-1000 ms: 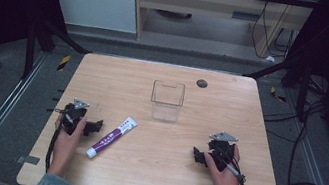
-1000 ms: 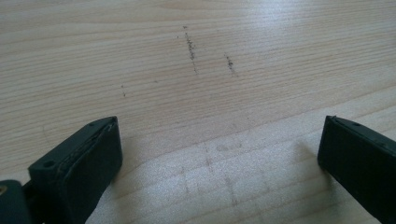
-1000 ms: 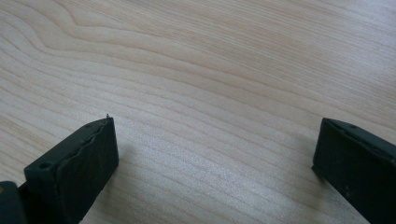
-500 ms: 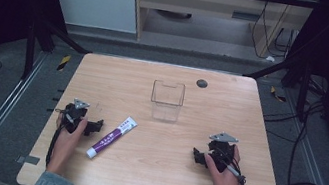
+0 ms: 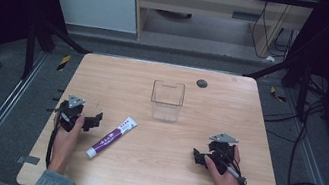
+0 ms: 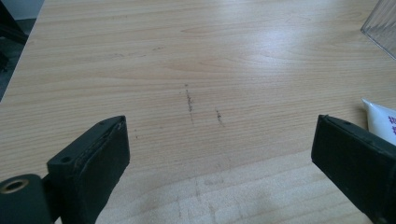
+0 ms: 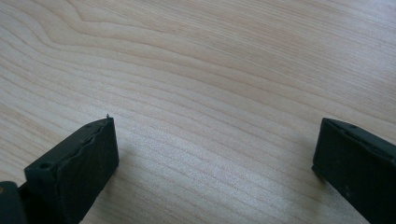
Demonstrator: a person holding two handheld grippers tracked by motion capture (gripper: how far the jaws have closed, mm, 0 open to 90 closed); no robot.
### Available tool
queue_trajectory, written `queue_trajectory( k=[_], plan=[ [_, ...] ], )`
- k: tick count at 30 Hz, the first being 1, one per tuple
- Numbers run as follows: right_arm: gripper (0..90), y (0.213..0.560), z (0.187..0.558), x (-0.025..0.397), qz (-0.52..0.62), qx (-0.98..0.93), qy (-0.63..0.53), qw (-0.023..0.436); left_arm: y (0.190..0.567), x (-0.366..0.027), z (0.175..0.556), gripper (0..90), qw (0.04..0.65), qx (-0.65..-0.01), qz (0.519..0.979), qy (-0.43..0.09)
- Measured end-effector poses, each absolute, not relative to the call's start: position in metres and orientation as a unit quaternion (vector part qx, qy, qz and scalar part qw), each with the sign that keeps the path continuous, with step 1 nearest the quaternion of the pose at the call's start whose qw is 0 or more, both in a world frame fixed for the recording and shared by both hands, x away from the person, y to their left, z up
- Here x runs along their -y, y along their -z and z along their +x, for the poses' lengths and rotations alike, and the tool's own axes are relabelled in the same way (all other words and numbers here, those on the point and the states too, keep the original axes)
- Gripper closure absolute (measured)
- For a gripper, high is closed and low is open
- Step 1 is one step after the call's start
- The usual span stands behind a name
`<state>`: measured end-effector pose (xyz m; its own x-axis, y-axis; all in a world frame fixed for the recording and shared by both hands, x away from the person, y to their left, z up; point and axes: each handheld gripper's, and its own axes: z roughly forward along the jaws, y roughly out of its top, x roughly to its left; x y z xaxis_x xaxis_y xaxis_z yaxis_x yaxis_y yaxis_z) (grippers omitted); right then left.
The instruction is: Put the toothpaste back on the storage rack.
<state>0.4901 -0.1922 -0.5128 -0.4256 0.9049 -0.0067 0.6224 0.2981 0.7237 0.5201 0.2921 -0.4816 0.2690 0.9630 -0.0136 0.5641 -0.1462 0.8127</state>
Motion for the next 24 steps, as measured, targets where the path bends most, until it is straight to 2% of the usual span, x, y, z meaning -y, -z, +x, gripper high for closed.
queue_trajectory(
  k=[5, 14, 20, 24],
  plan=[
    [0.4, 0.513, 0.490, 0.192, 0.492, -0.777, -0.330, 0.214, 0.479, -0.286, 0.512, 2.8, 0.349, -0.517, 0.730, -0.279],
    [0.5, 0.513, 0.489, 0.190, 0.500, -0.772, -0.330, 0.214, 0.463, -0.281, 0.500, 4.0, 0.356, -0.496, 0.747, -0.265],
    [0.6, 0.513, 0.488, 0.191, 0.499, -0.772, -0.328, 0.217, 0.453, -0.271, 0.496, 5.3, 0.357, -0.503, 0.743, -0.261],
    [0.6, 0.513, 0.488, 0.190, 0.506, -0.768, -0.327, 0.218, 0.449, -0.260, 0.494, 4.3, 0.325, -0.482, 0.771, -0.259]
  ],
)
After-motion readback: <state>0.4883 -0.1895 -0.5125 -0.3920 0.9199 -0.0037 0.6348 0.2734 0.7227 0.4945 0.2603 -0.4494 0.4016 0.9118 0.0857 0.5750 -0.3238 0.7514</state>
